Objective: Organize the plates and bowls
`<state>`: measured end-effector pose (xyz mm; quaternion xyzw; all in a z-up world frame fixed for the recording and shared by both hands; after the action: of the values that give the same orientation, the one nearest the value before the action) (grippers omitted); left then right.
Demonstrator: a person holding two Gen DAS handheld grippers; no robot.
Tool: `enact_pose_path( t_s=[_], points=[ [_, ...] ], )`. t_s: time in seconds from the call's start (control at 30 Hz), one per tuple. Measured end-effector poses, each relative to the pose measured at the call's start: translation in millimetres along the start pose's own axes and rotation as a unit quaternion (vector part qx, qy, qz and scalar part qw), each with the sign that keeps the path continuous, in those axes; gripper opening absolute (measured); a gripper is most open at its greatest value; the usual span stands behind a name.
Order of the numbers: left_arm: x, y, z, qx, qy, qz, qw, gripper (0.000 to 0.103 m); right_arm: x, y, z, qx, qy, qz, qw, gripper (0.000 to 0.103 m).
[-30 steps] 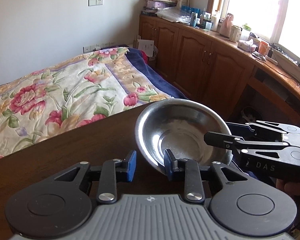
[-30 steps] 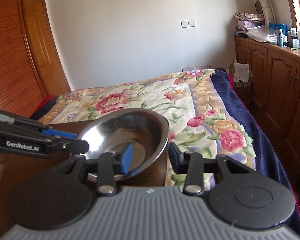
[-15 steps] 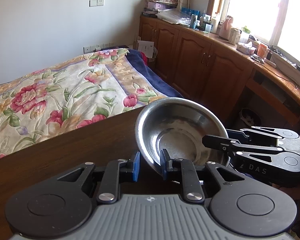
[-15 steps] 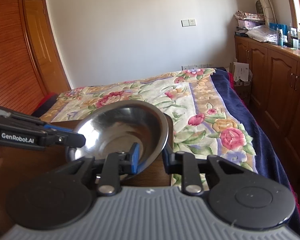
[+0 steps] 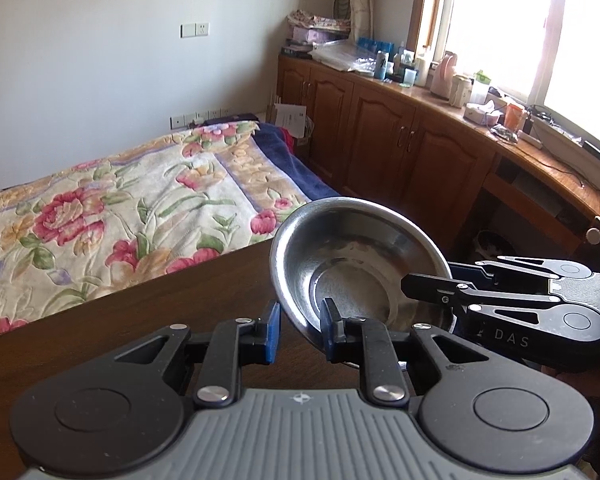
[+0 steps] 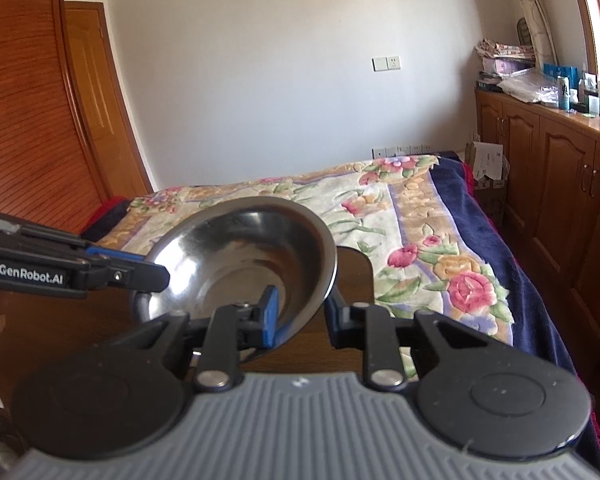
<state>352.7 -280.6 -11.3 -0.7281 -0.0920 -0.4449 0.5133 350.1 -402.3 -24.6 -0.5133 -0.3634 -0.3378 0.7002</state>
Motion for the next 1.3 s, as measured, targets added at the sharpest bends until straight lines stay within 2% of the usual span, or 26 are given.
enact_pose_path(
  t_s=[0.53,0.87,1.3],
  points=[
    [-21,-80,-6,-0.003,0.007,-0.043,0.9990,0.023,0,-44,38,0.002,-0.019,-0.024,1.000,0.027],
    [-55,-126,-5,-0.004,0.009,-0.061,0.9981,0.023,-15,-71,66,0.008,-0.030,-0.031,0.999,0.027],
    [-106,-166,-1,-0.006,-0.003,-0.071,0.9974,0.024,-40,-93,104,0.019,-0.049,-0.025,0.998,0.027]
  ],
)
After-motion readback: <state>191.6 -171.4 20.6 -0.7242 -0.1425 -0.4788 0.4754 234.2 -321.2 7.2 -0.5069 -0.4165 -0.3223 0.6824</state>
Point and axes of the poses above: each gripper's, at about its wrist camera, not at the fingertips, and y roughly the way its jaws point, z to its left, x to its top, the point moved 8 cm from there along y, roughly the way its jaws point, and after that the axes turned 1 degree about z, right-handed, at the moved point
